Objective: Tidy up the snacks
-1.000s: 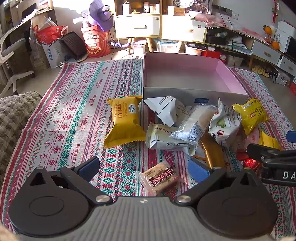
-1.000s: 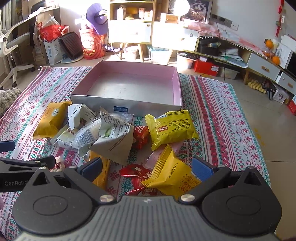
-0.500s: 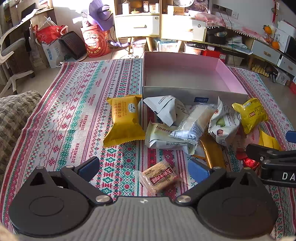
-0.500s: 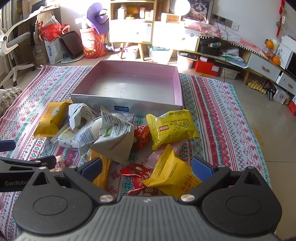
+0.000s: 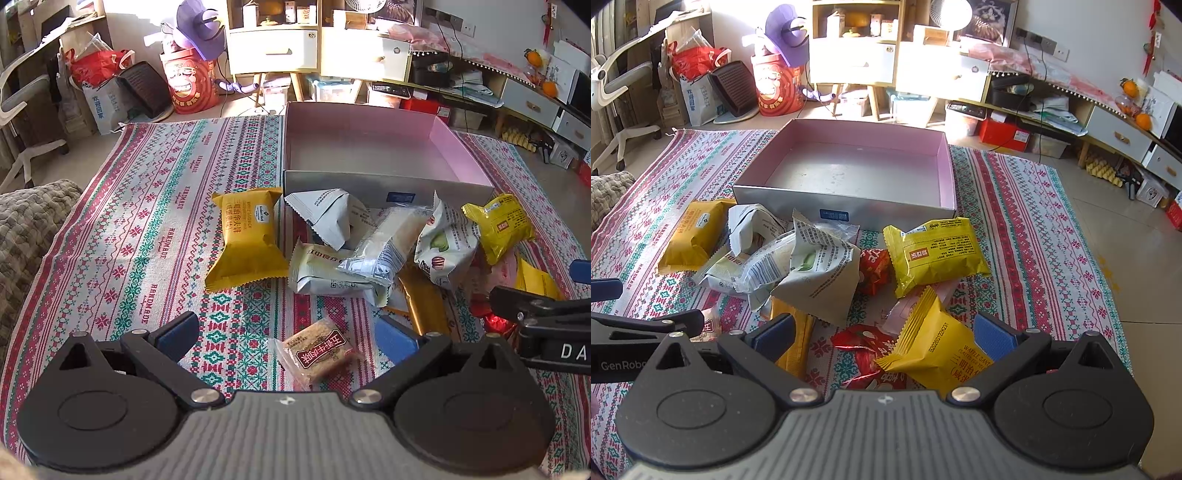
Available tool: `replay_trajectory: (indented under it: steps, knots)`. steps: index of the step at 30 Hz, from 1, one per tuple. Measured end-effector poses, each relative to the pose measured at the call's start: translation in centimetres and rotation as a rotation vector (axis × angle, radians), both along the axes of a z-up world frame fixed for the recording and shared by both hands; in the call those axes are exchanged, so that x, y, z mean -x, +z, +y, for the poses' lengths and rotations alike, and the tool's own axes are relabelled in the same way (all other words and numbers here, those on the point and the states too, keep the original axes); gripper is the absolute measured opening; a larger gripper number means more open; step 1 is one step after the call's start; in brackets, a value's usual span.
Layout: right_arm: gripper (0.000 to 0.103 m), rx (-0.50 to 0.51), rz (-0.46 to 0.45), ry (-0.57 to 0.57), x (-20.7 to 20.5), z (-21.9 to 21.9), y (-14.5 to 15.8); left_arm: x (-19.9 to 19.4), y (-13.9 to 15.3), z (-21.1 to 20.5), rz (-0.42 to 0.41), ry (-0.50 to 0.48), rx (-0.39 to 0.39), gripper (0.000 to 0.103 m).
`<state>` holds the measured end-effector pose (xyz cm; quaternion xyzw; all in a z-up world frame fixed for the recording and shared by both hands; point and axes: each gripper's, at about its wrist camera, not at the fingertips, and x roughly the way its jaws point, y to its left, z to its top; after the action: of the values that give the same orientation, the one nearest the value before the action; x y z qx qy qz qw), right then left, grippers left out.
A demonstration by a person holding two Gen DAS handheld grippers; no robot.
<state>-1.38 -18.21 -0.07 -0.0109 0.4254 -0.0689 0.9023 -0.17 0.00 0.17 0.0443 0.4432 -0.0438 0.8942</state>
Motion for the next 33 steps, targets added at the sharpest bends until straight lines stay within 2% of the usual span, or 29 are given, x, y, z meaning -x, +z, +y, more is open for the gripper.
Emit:
replay_trajectory:
  steps: [14, 20, 24, 28, 30, 33]
  knots:
    - [0.103, 0.002, 0.001, 0.002, 0.1, 0.2, -0.1, 0.4, -0.3, -0.3, 0.008, -0.01, -0.004, 0.103]
    - [0.103, -0.002, 0.004, 0.01, 0.1, 0.2, -0.1, -0.1, -0.3, -0.1, 0.035, -0.043, -0.015, 0.103]
    - [0.103, -0.043, 0.014, 0.025, 0.1, 0.0, 0.1, -0.9, -0.3, 0.2, 0.07, -0.106, -0.029, 0.103]
    - [0.102, -0.111, 0.052, 0.081, 0.0, 0.3, 0.0, -1.6, -1.0, 0.2, 0.134, -0.214, -0.061, 0.103]
    - [0.099, -0.155, 0.08, 0.104, -0.2, 0.4, -0.5, -1.7, -1.5, 0.2, 0.153, -0.244, -0.069, 0.103]
    - [0.09, -0.193, 0.122, 0.12, -0.4, 0.7, -1.2, -1.9, -2.0, 0.2, 0.161, -0.277, -0.077, 0.102]
